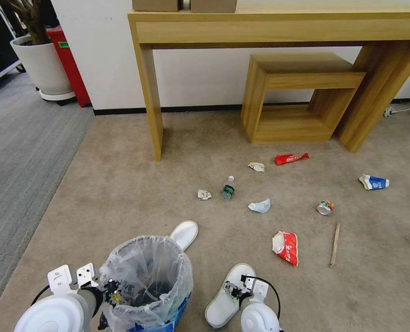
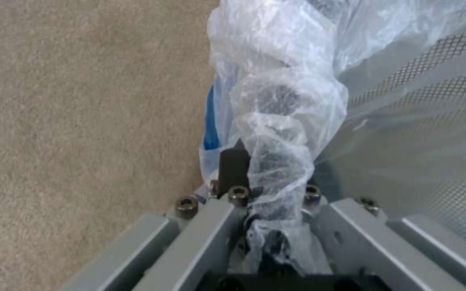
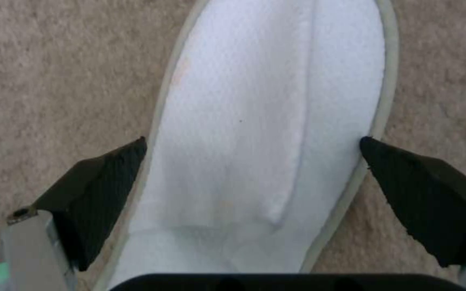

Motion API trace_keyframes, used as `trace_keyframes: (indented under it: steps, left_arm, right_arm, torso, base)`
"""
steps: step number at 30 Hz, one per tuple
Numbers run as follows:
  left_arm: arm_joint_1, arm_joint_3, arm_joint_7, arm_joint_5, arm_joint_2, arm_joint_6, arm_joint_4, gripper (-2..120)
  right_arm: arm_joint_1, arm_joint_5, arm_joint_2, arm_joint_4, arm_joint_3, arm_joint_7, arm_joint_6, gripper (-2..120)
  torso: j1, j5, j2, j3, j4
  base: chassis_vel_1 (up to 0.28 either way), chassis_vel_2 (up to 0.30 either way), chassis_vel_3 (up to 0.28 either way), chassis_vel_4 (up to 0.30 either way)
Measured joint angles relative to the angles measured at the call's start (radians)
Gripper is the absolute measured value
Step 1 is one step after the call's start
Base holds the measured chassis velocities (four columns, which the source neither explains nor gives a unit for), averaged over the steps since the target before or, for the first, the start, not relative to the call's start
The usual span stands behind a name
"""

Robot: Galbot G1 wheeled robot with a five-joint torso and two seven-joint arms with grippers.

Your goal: Pick up the trash bin and place the garbage on the floor into it.

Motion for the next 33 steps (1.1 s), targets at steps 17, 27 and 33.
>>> trace_keyframes:
  steps: [17, 27, 33]
  left_arm:
    - [-0.014, 0.04, 0.016, 0.039, 0.011, -0.011, 0.0, 0]
    - [-0.018, 0.058, 0.021, 0.059, 0.016, -0.017, -0.004, 0]
    - [-0.018, 0.063, 0.022, 0.064, 0.02, -0.022, -0.01, 0]
  right_arm:
    - [0.002, 0.005, -0.012, -0.009, 0.018, 0.008, 0.0, 74]
    - [-0.017, 0.005, -0.017, 0.016, 0.035, 0.008, 0.005, 41]
    - [-0.023, 0.003, -0.017, 0.036, 0.045, 0.009, 0.008, 21]
  torso:
    - [0.0, 0.0, 0.0, 0.0, -0.0001]
    - [0.0, 0.0001, 0.0, 0.0, -0.0001]
    - [0.0, 0.0002, 0.0, 0.0, 0.0]
  base:
    - [0.0, 0.0, 0.0, 0.0]
    - [0.0, 0.0, 0.0, 0.0]
    - [0.0, 0.0, 0.0, 0.0]
